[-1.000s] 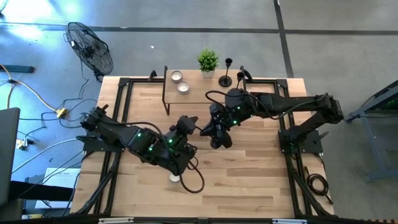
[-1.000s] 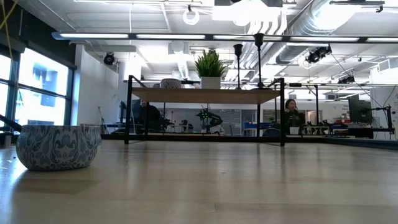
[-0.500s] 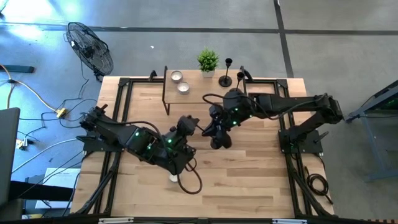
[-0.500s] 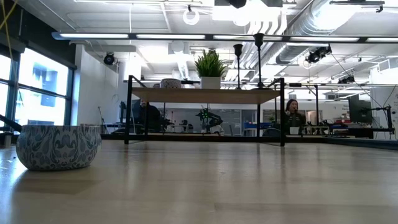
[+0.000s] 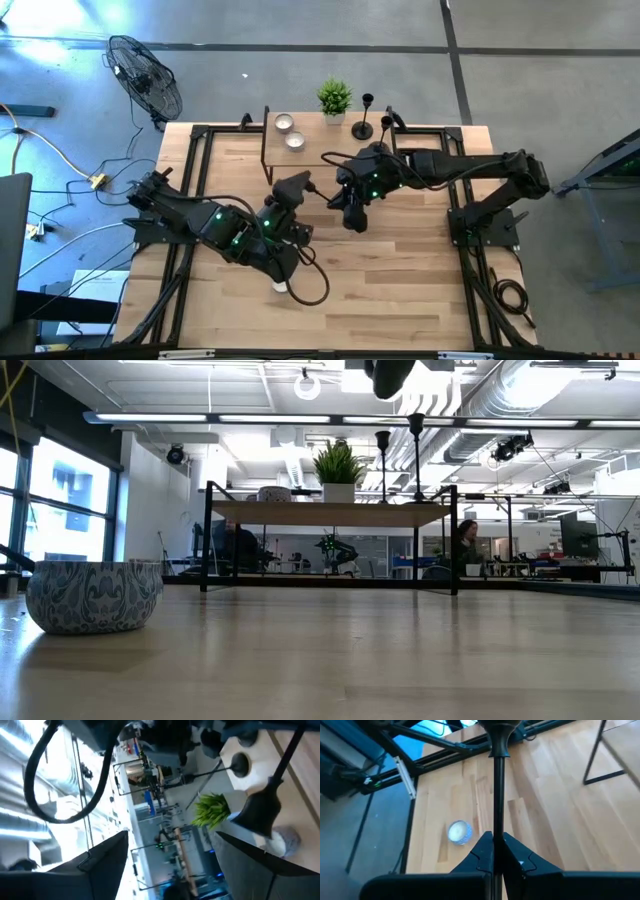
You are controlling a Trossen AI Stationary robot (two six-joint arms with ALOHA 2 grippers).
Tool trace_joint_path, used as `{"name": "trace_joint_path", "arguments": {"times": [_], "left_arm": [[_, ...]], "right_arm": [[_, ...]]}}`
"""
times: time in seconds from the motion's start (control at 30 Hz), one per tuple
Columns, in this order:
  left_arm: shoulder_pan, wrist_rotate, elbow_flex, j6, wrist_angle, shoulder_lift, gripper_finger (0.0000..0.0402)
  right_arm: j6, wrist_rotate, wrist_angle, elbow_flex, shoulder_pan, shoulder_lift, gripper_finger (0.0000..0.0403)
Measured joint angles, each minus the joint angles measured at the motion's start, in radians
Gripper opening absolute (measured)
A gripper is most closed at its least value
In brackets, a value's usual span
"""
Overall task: Pick & Place candle stick holders
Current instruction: Put the black candle holder on the shelf
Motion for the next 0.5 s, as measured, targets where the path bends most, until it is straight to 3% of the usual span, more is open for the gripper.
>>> {"name": "trace_joint_path", "arguments": {"times": [0.2, 0.33, 0.43, 0.5], "left_arm": [[-0.007, -0.064, -0.002, -0.160, 0.051, -0.013, 0.0289], [-0.019, -0.074, -0.003, -0.347, 0.062, -0.037, 0.0289], [-0.021, 0.030, -0.002, -0.526, 0.060, -0.075, 0.0289], [-0.021, 0.167, -0.002, -0.650, 0.051, -0.105, 0.0289]], "right_arm": [[-0.009, 0.072, -0.018, 0.000, 0.001, -0.022, 0.0007], [-0.029, 0.145, -0.028, 0.001, 0.001, -0.064, 0.0007], [-0.049, 0.219, -0.031, 0.001, 0.001, -0.102, 0.0007], [-0.061, 0.266, -0.031, 0.001, 0.001, -0.132, 0.0007]]}}
